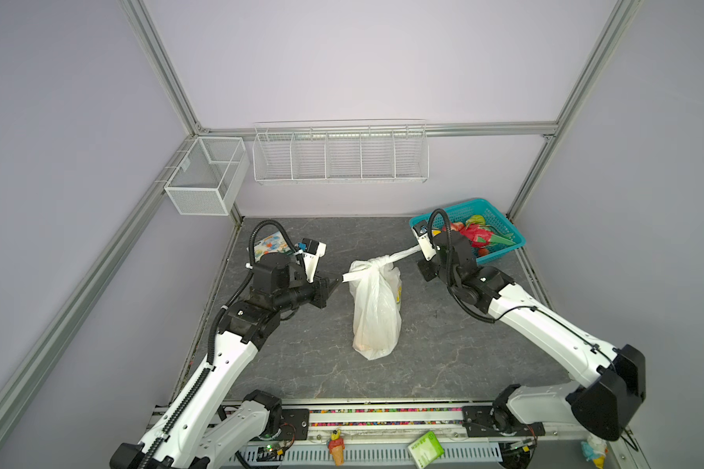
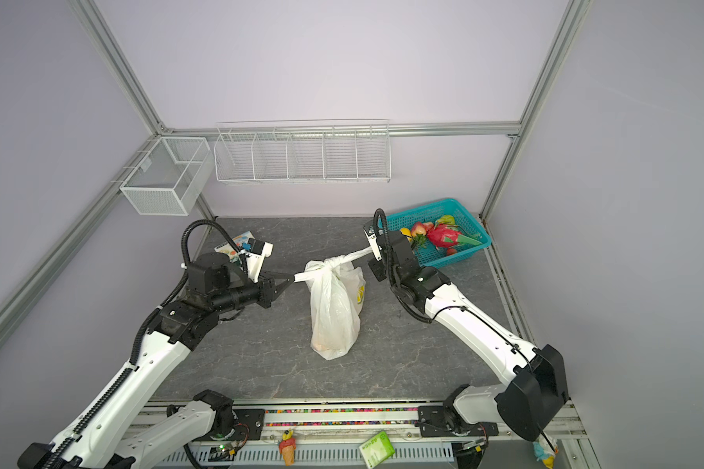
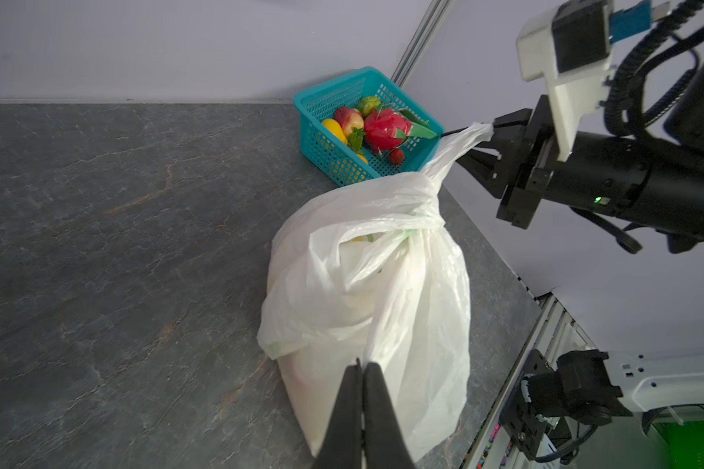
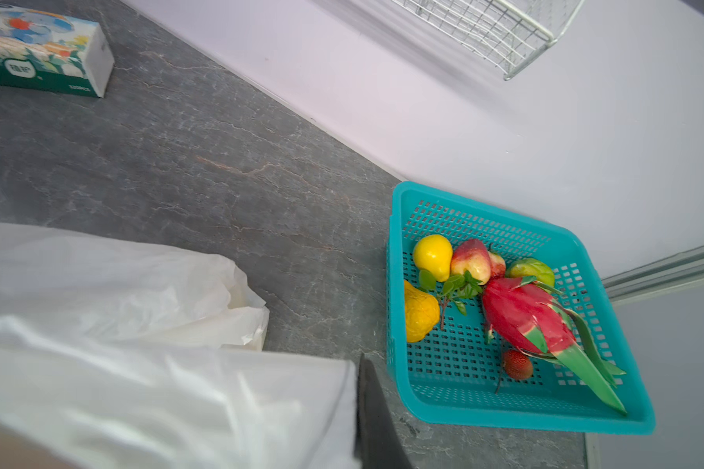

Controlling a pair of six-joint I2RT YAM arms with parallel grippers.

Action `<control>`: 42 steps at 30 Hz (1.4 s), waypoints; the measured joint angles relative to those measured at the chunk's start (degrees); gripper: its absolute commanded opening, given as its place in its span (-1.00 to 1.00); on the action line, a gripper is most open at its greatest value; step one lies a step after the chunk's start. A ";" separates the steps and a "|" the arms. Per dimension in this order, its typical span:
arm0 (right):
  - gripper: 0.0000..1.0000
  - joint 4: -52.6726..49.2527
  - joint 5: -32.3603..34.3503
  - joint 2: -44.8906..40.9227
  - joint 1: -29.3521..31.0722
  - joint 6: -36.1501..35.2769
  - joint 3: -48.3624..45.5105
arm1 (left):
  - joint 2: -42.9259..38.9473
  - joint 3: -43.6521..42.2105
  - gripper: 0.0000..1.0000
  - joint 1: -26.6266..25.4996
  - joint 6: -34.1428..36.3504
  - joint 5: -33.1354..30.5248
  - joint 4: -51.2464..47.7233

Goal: Place the fake fruits into the plastic bag and tie a complex knot

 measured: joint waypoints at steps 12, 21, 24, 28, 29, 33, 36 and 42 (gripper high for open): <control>-0.39 -1.57 -2.95 -0.15 -6.71 0.79 -4.81 | 1.73 0.02 -1.00 1.07 4.59 -16.81 -5.68; 0.81 -0.13 -39.63 -2.01 -11.17 4.26 -5.16 | 1.66 -0.61 -1.00 1.07 4.15 -13.77 -3.23; 0.98 2.36 -47.82 -1.18 -13.86 8.35 -2.84 | 1.33 -0.79 -1.00 1.07 4.13 -13.07 -2.38; 0.89 6.45 -55.67 4.11 -13.94 13.42 3.15 | 1.27 -0.96 -1.00 1.07 4.00 -11.85 -1.36; 0.89 7.23 -57.16 5.77 -13.88 14.29 4.59 | 1.27 -1.01 -1.00 1.07 3.98 -11.50 -1.03; 0.84 8.72 -61.37 12.50 -13.18 16.68 9.44 | 1.27 -1.05 -1.00 1.07 3.96 -10.73 -0.15; 0.46 9.01 -64.04 15.98 -12.28 17.97 10.62 | 1.27 -1.07 -1.00 1.07 3.91 -10.49 0.22; -0.53 9.22 -66.42 16.52 -11.78 18.91 8.68 | 1.22 -1.09 -1.00 1.07 3.74 -10.62 0.48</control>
